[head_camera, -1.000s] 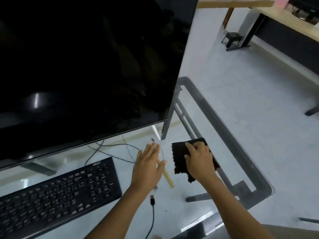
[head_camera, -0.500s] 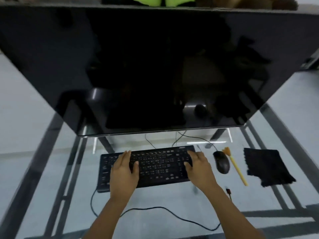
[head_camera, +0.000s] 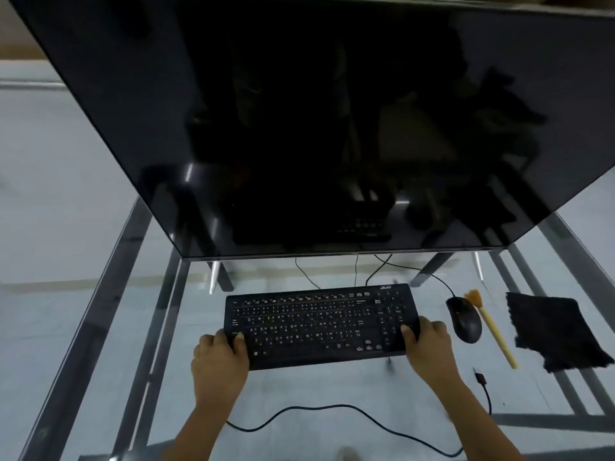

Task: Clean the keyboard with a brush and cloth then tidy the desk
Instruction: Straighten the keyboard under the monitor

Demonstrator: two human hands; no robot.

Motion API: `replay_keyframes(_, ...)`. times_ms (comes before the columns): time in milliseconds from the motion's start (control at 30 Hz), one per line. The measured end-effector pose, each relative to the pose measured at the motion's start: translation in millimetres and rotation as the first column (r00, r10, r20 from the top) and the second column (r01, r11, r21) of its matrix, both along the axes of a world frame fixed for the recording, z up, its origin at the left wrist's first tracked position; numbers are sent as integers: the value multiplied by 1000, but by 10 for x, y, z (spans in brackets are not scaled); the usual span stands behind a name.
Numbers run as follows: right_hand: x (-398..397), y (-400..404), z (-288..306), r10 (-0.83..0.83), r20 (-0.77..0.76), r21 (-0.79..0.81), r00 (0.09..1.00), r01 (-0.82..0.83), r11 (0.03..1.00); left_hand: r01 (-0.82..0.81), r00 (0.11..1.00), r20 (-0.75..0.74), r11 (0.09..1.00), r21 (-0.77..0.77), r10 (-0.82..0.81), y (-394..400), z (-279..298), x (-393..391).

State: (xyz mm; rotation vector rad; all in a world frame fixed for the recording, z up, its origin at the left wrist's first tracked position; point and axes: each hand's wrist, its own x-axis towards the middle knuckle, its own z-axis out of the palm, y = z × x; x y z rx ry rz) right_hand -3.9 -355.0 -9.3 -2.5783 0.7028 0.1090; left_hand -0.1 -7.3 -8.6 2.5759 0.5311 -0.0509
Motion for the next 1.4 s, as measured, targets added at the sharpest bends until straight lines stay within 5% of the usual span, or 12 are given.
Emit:
replay_keyframes(400,627,-2,-7,0,39,71,999,-3,997,20,990,143,988,-152,2,-72,-31,684)
replay_keyframes(1233,903,54,-40,66,92,85,994,-74,994,35,990,142,997,-67,-25,3,-143,968)
replay_keyframes(1400,737,-108,136,121,104,-3,987,-121,993,-38,985,170,996,75,25,-61,-129,855)
